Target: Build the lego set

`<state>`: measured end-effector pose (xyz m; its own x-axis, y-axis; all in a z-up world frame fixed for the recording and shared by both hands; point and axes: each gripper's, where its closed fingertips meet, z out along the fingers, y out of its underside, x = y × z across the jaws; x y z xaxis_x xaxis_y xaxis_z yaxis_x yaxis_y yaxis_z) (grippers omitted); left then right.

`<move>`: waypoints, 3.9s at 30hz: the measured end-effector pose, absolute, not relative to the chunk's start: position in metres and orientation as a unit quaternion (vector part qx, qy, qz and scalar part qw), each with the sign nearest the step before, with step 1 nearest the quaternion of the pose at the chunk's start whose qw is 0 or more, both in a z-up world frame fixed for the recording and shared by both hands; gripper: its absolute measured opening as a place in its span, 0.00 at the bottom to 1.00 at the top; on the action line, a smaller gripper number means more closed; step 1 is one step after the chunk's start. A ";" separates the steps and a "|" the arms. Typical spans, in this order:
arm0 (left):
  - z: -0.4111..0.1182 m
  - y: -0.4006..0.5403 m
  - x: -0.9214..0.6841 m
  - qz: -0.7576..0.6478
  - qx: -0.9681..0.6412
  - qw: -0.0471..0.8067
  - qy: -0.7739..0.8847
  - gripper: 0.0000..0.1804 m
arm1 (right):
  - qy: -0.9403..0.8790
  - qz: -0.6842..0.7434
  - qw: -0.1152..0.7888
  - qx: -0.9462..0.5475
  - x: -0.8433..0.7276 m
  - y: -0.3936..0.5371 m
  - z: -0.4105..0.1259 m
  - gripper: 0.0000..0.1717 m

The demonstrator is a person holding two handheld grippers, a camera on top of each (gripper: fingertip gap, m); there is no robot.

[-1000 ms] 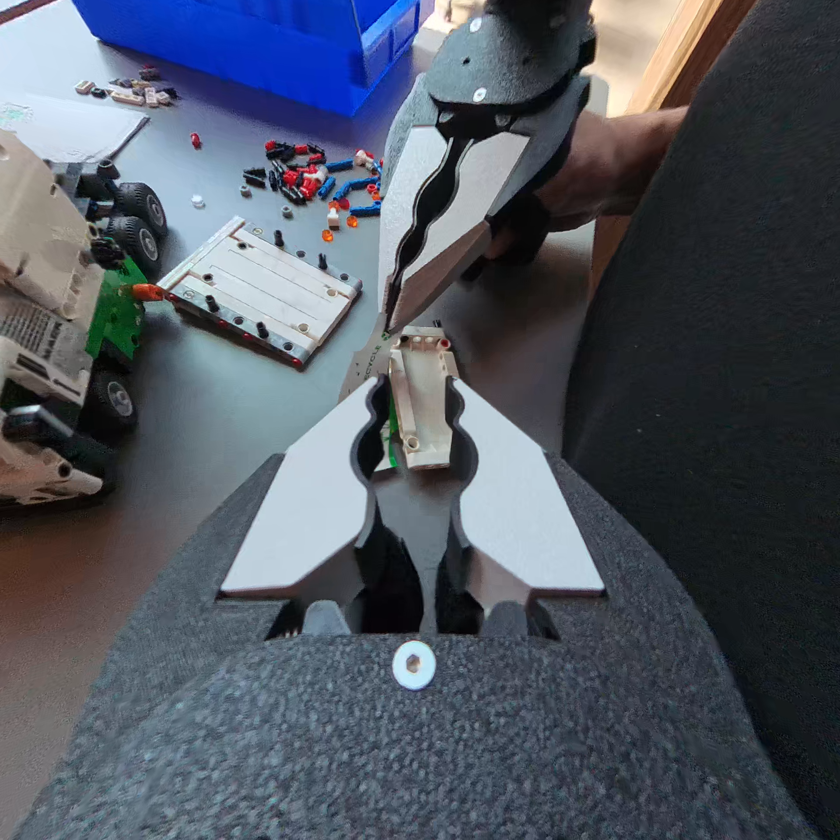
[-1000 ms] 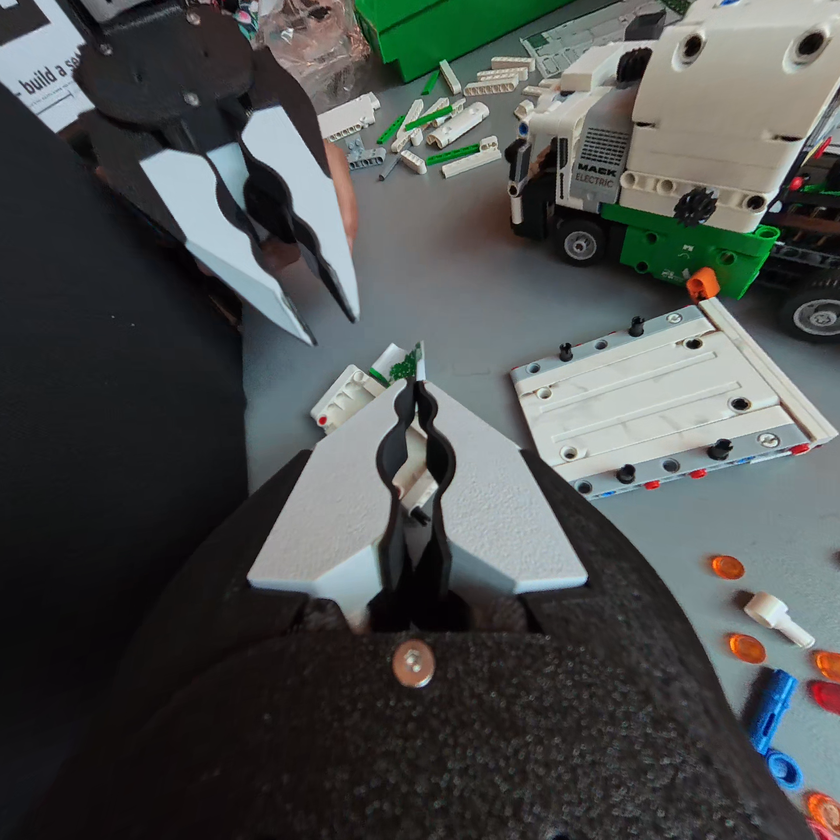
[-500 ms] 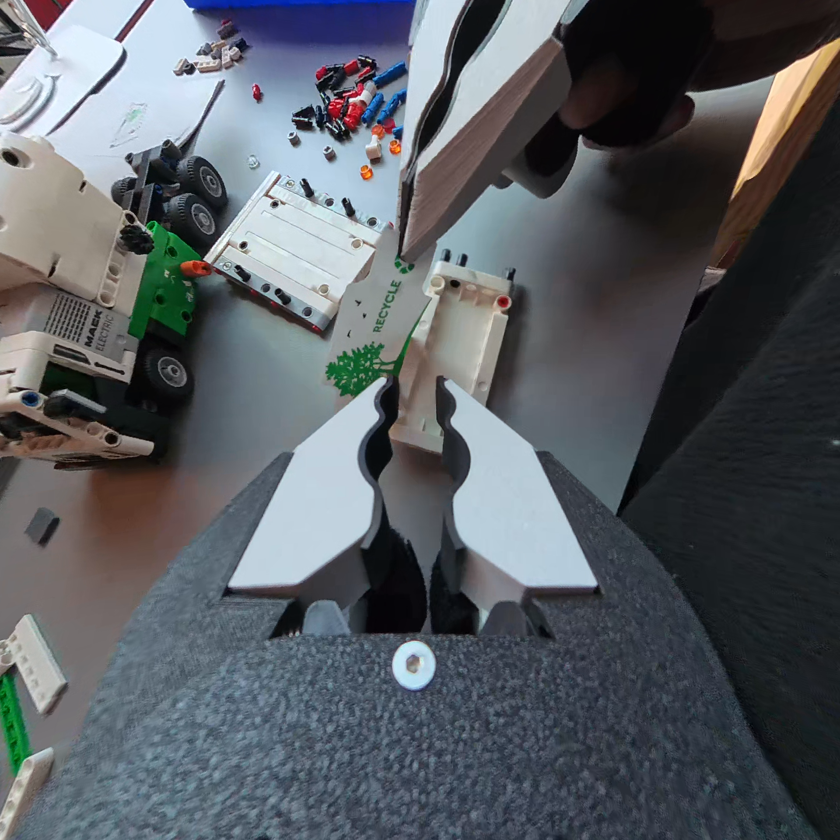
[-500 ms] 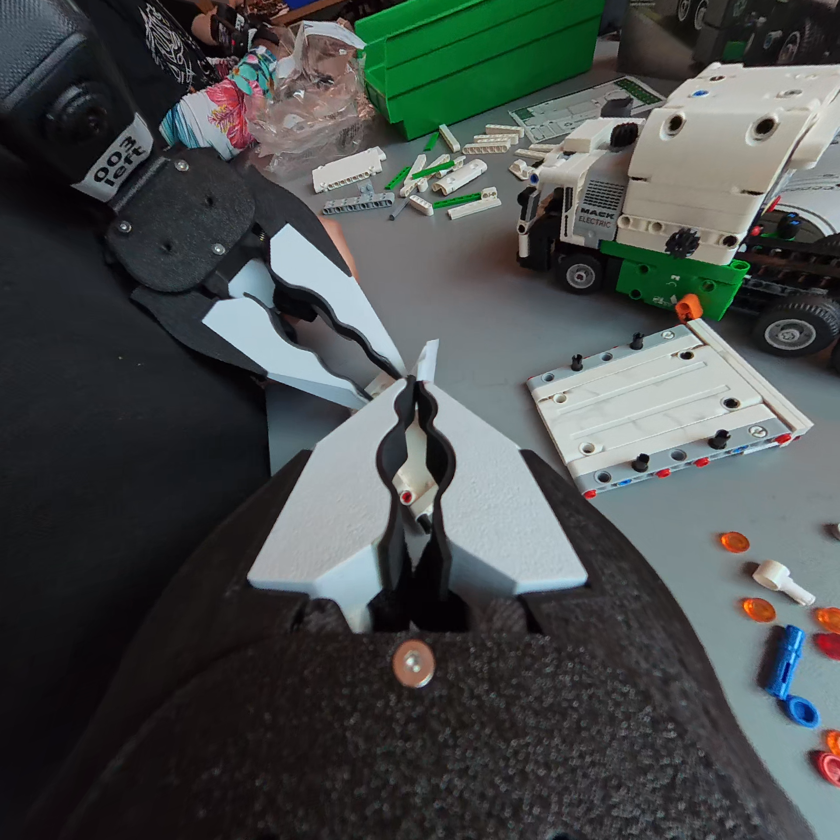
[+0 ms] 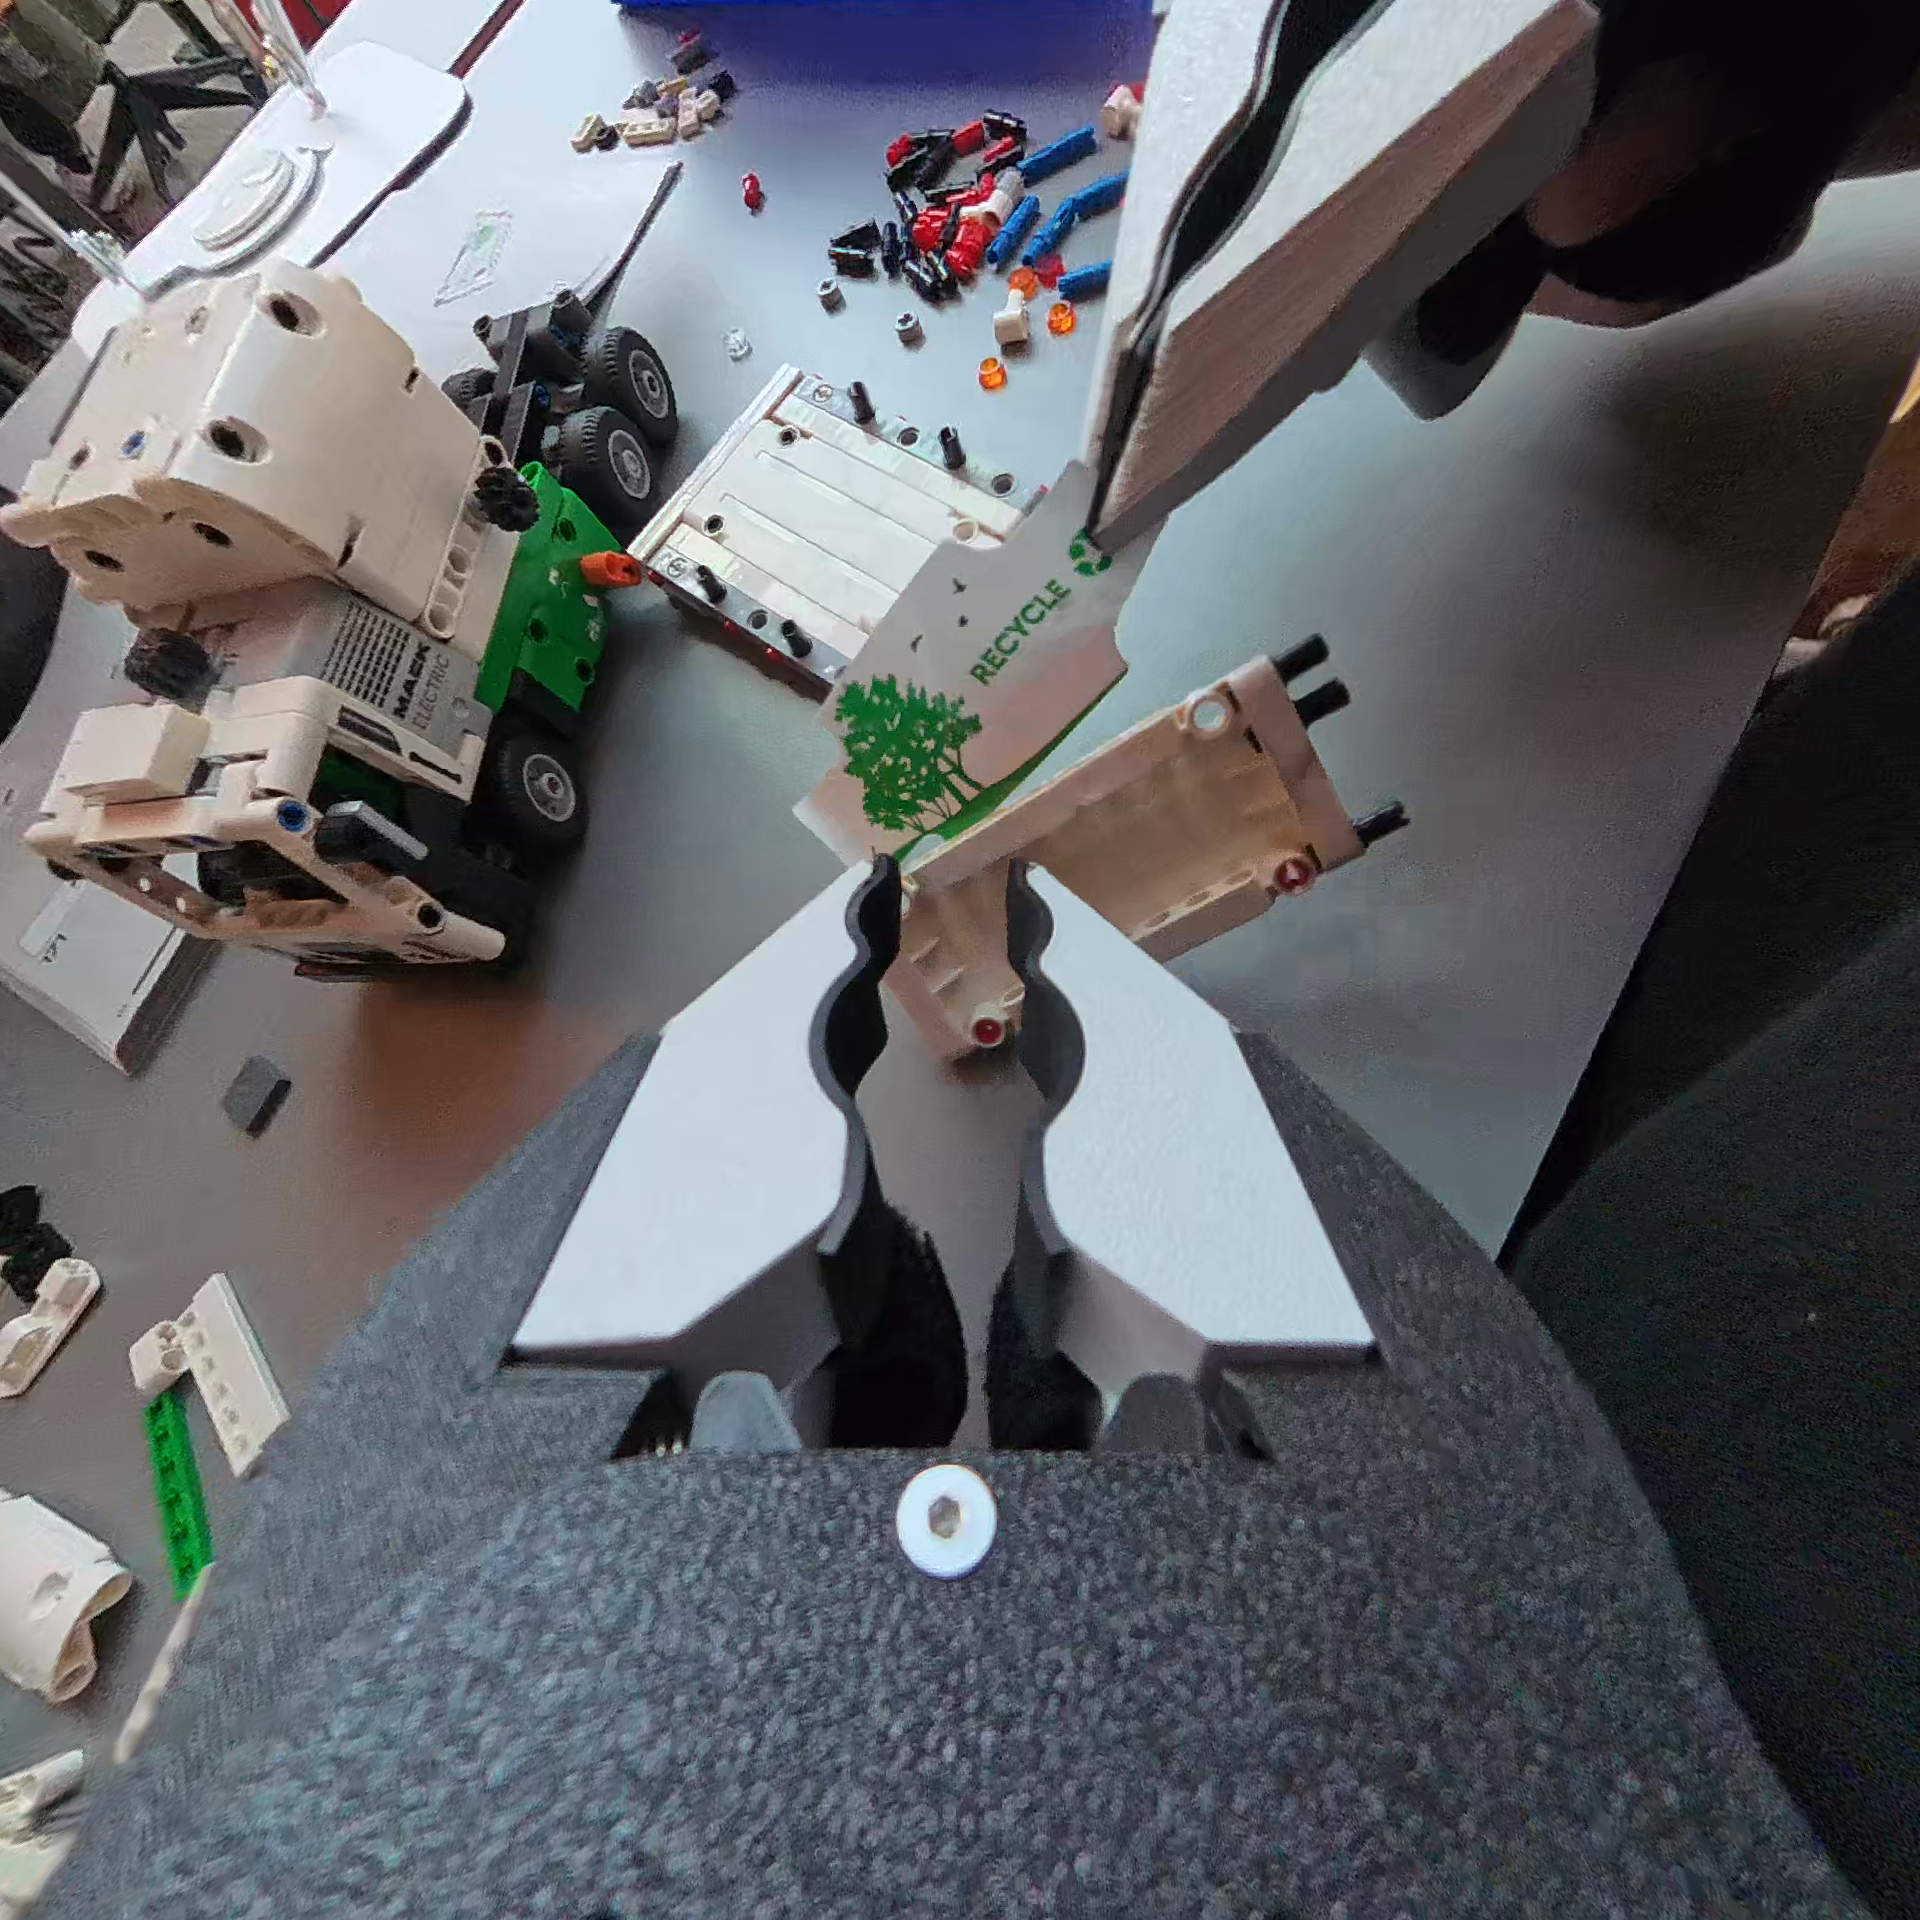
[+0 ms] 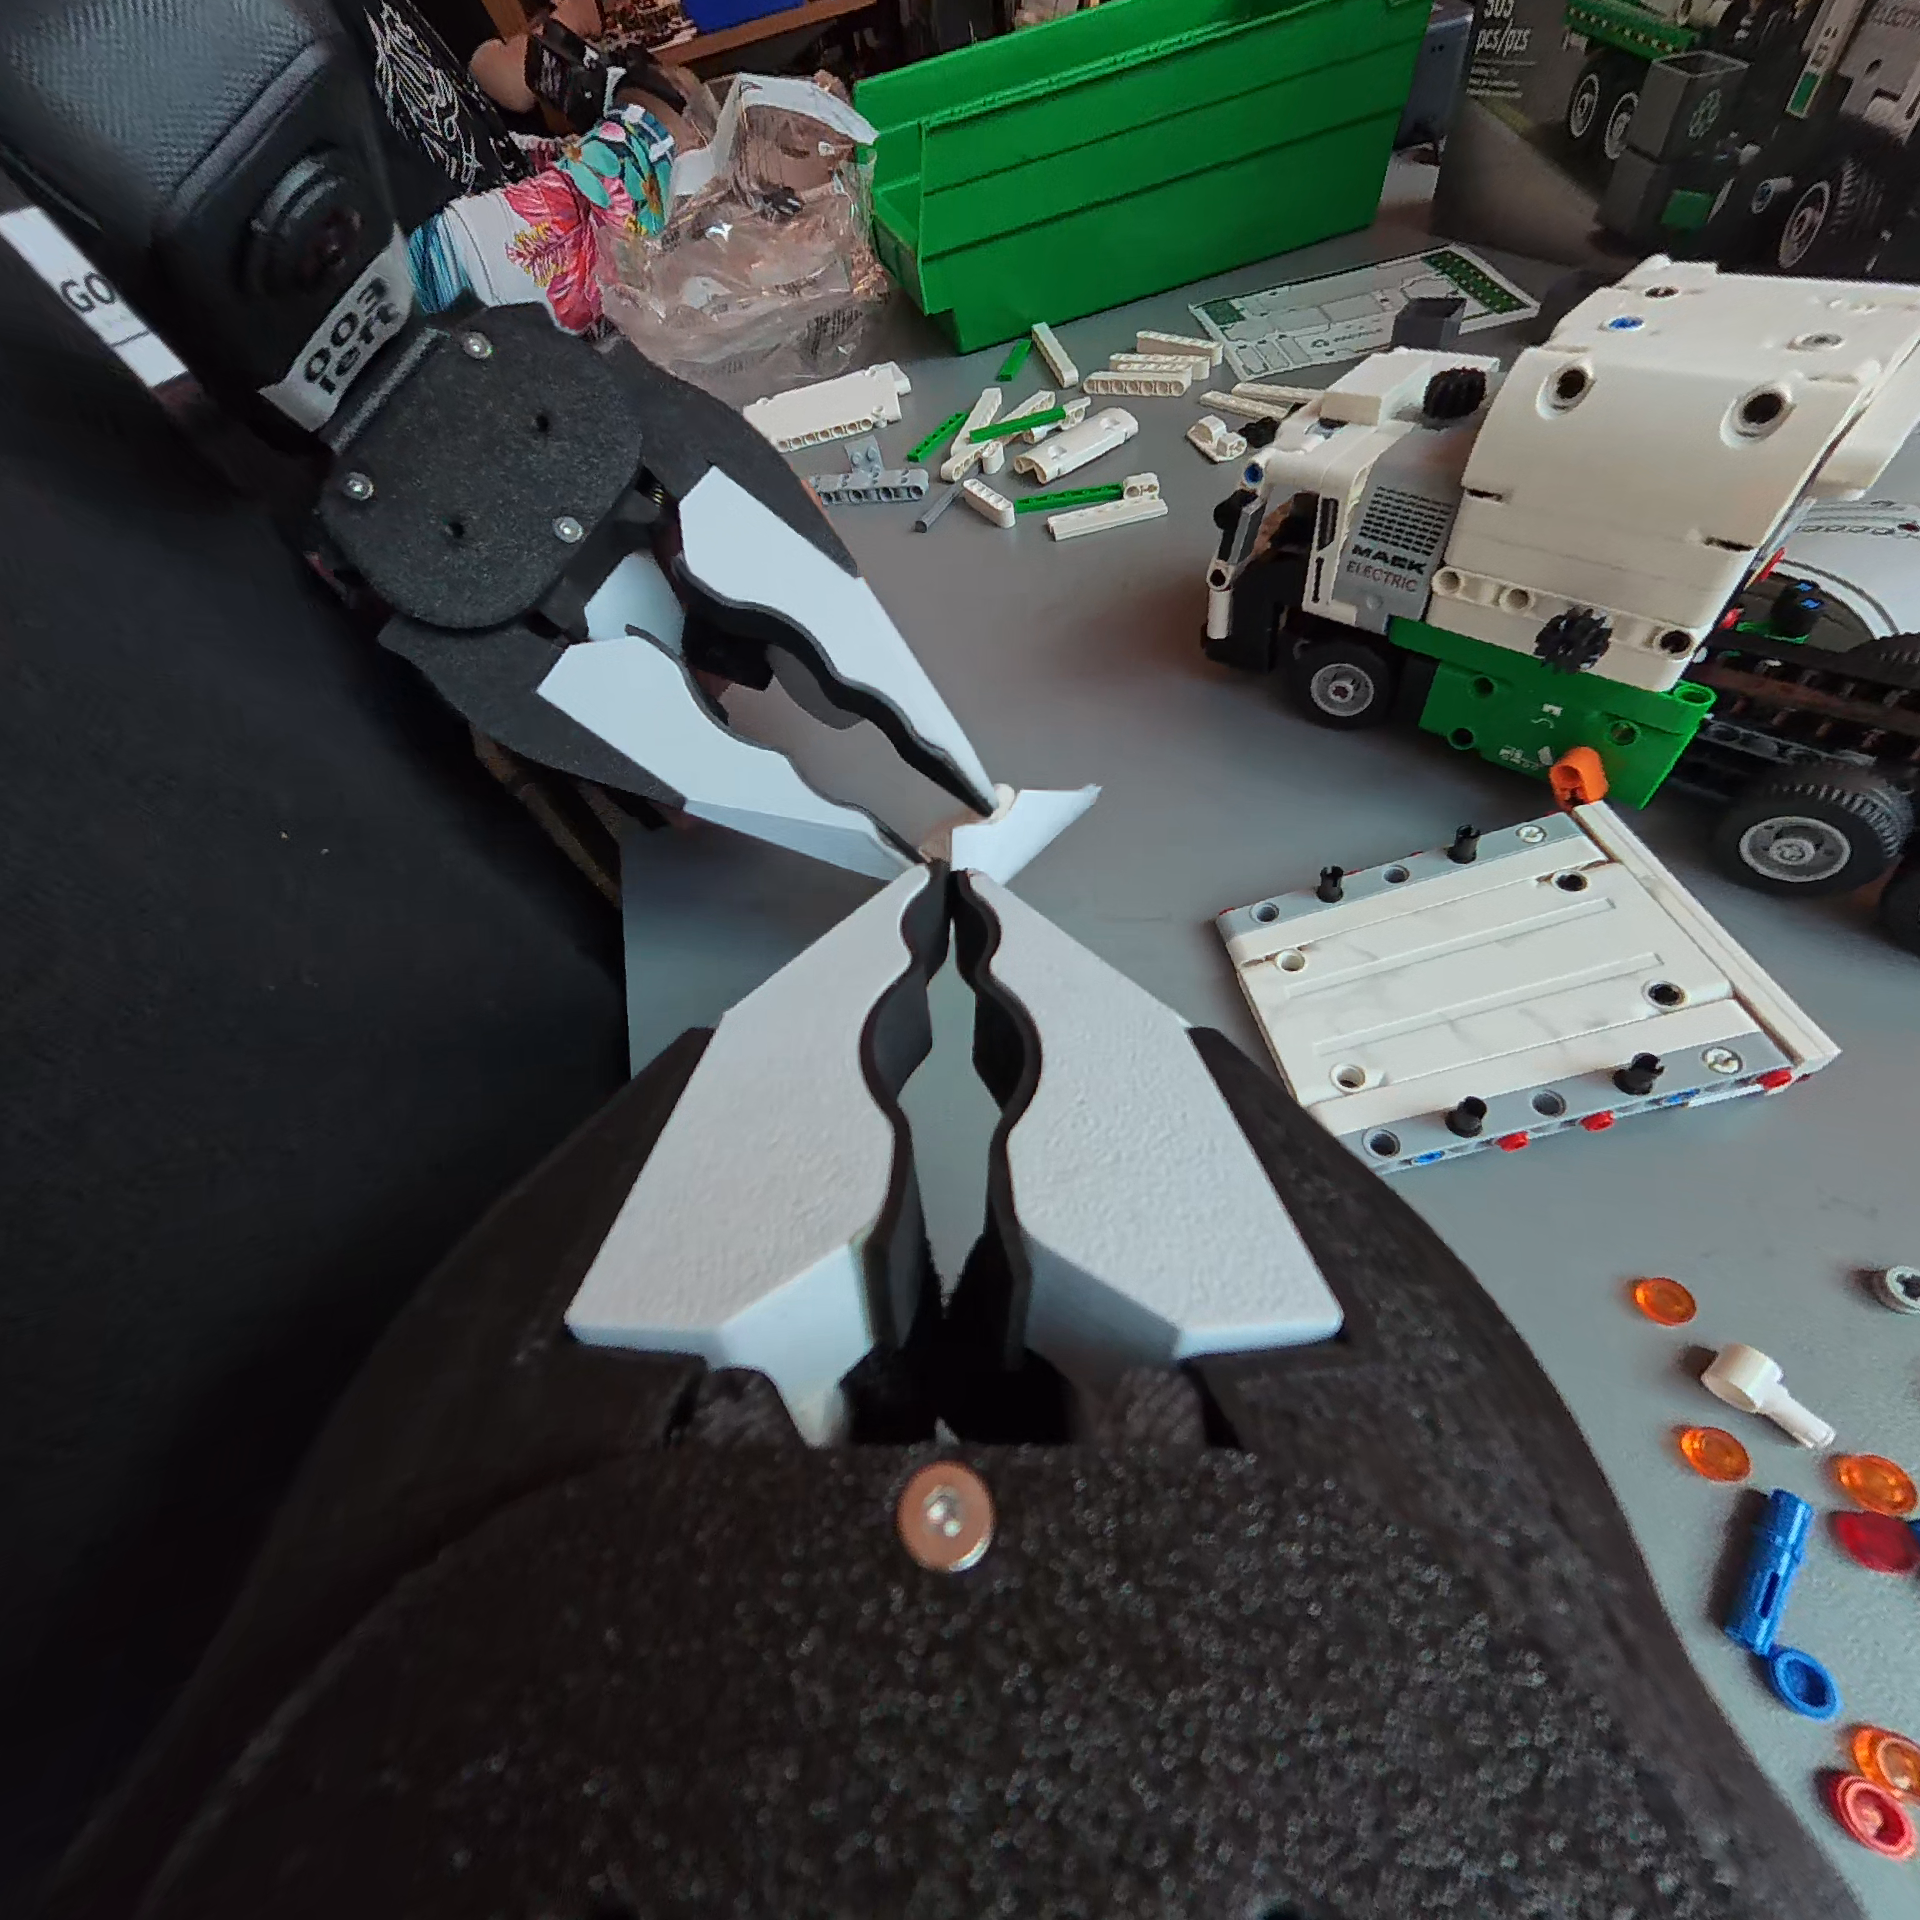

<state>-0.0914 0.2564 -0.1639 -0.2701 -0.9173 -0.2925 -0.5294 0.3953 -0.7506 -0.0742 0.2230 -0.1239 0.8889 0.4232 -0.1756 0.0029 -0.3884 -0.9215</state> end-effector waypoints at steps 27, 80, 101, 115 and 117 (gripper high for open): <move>-0.172 0.251 -0.084 -0.407 -0.523 0.211 0.719 0.04 | -0.169 0.159 0.551 -0.802 -0.073 0.231 -0.100 0.00; -0.145 0.262 -0.112 -0.462 -0.405 0.259 0.745 0.27 | 0.324 0.437 0.407 -0.734 -0.085 0.224 -0.134 0.00; -0.190 0.222 -0.095 -0.372 -0.312 0.175 0.857 0.26 | 0.222 0.409 0.409 -0.785 -0.094 0.217 -0.130 0.00; -0.192 0.222 -0.092 -0.372 -0.353 0.159 0.844 0.23 | 0.155 0.335 0.429 -0.824 -0.108 0.221 -0.125 0.00; -0.192 0.222 -0.092 -0.372 -0.354 0.160 0.843 0.23 | 0.155 0.339 0.429 -0.823 -0.109 0.221 -0.124 0.00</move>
<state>-0.0921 0.2221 -0.1924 -0.6985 -0.7156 -0.0068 -0.4777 0.4733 -0.7401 -0.1094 0.2215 -0.1243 0.7217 0.0364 -0.6913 -0.5459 -0.5841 -0.6007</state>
